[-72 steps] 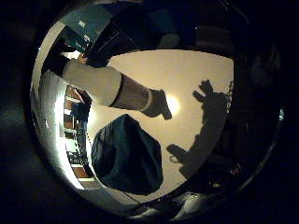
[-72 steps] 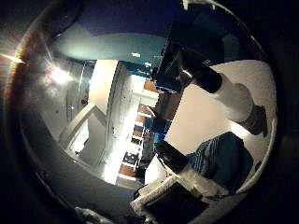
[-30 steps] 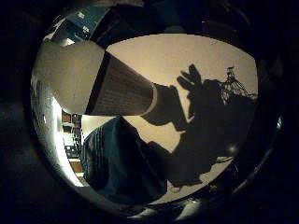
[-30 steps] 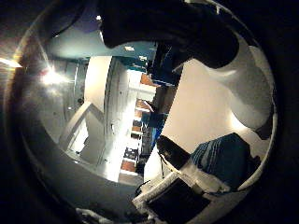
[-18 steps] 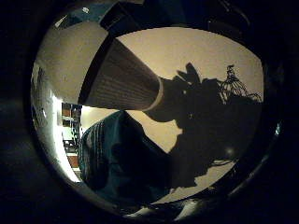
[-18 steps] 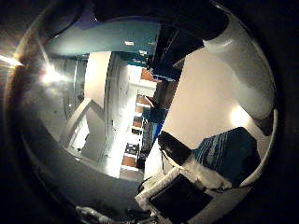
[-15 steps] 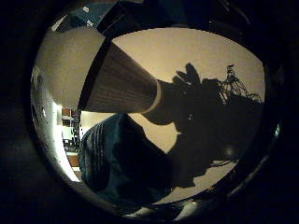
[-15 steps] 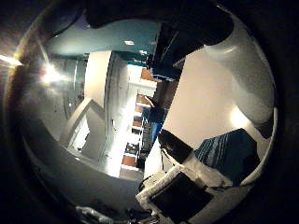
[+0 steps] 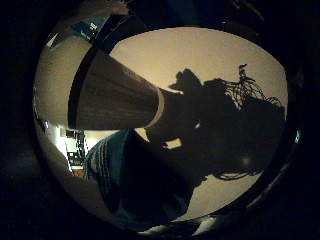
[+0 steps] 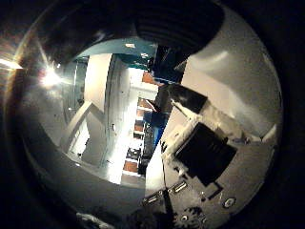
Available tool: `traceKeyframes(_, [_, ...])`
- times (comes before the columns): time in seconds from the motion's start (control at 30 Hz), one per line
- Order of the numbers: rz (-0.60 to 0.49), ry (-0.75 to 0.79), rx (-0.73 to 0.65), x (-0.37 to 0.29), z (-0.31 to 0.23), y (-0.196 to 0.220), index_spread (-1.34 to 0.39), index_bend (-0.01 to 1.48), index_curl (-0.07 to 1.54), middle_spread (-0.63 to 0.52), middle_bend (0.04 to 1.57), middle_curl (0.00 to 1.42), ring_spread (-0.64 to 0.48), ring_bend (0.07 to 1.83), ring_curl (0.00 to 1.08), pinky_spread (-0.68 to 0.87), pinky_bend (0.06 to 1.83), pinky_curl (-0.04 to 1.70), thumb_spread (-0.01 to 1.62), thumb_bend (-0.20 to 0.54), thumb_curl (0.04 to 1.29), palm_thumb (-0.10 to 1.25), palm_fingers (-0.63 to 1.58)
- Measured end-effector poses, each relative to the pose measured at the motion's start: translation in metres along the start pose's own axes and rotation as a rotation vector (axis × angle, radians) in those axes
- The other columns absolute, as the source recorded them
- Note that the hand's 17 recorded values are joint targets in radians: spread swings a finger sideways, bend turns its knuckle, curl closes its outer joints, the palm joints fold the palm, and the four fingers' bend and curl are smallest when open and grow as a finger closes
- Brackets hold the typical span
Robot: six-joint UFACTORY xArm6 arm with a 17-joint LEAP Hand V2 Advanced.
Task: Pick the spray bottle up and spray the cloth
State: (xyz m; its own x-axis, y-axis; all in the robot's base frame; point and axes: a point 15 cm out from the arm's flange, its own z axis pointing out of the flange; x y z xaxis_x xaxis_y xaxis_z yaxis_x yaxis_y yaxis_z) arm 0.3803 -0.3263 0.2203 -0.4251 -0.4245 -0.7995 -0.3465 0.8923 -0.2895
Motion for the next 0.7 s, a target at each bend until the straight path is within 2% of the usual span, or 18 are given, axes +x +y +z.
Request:
traceKeyframes(0.13, [0.002, -0.014, 0.017, -0.001, 0.003, -0.003, -0.33, 0.29, 0.43, -0.22, 0.71, 0.59, -0.25, 1.03, 0.49, -0.28, 1.23, 0.04, 1.01, -0.010, 0.39, 0.90, 1.02])
traceKeyframes(0.23, [0.004, -0.015, 0.027, -0.001, 0.005, -0.005, -0.37, 0.37, 0.51, -0.23, 0.82, 0.65, -0.26, 1.04, 0.52, -0.33, 1.27, 0.09, 0.99, -0.012, 0.41, 0.95, 1.15])
traceKeyframes(0.37, [0.000, -0.016, 0.026, -0.001, 0.007, -0.008, -0.35, 0.60, 0.64, -0.18, 0.95, 0.68, -0.23, 1.09, 0.54, -0.32, 1.32, 0.18, 0.99, -0.014, 0.42, 0.99, 1.28])
traceKeyframes(0.5, [-0.006, -0.019, 0.027, -0.003, 0.008, -0.011, -0.29, 0.81, 0.73, -0.13, 1.06, 0.69, -0.20, 1.17, 0.57, -0.27, 1.36, 0.26, 1.01, -0.006, 0.43, 1.02, 1.31])
traceKeyframes(0.7, [-0.035, -0.030, 0.035, -0.009, 0.002, -0.015, -0.23, 1.00, 0.78, -0.11, 1.24, 0.72, -0.19, 1.31, 0.63, -0.21, 1.49, 0.39, 0.98, -0.013, 0.54, 1.08, 1.23])
